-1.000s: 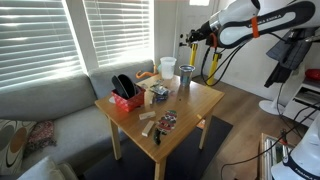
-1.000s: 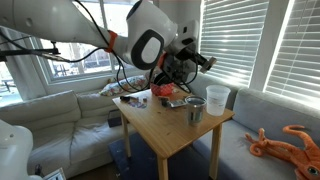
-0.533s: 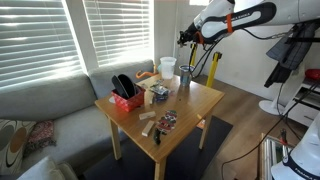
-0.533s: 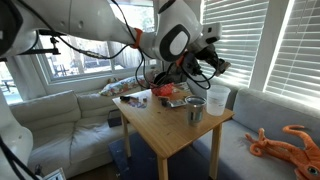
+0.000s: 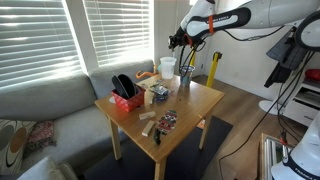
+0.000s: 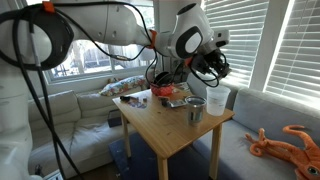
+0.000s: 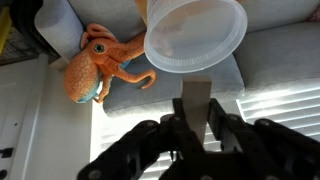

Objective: Pick up a wooden block and put it in the frost cold cup

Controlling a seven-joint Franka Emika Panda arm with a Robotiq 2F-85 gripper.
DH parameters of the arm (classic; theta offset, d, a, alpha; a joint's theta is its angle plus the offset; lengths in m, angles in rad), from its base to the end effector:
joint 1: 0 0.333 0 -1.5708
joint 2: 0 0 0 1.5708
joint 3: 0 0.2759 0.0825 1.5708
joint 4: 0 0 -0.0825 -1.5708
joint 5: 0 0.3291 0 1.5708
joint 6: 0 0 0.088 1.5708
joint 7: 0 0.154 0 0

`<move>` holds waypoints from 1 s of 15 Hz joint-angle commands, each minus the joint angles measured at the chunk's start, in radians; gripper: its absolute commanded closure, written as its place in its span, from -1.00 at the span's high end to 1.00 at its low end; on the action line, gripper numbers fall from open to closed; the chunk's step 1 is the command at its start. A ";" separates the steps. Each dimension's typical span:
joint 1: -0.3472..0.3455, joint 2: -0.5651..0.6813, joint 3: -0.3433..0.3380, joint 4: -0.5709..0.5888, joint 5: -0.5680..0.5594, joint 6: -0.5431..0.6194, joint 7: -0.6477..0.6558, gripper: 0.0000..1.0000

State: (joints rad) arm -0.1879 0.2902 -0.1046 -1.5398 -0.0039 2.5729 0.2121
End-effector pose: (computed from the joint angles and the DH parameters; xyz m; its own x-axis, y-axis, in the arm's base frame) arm 0.6400 -0.1840 0.5162 0.6363 -0.3841 0.6690 -0.4266 -0.8978 -0.1097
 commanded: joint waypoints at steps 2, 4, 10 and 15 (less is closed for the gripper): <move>0.015 0.093 -0.001 0.133 0.039 -0.107 -0.043 -0.86; 0.013 0.116 0.003 0.158 0.050 -0.130 -0.055 -0.86; 0.009 0.173 0.015 0.204 0.088 -0.200 -0.082 -0.86; 0.001 0.192 0.009 0.227 0.091 -0.221 -0.074 0.50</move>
State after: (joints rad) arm -0.1781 0.4623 -0.0946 -1.3632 0.0575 2.3938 0.1545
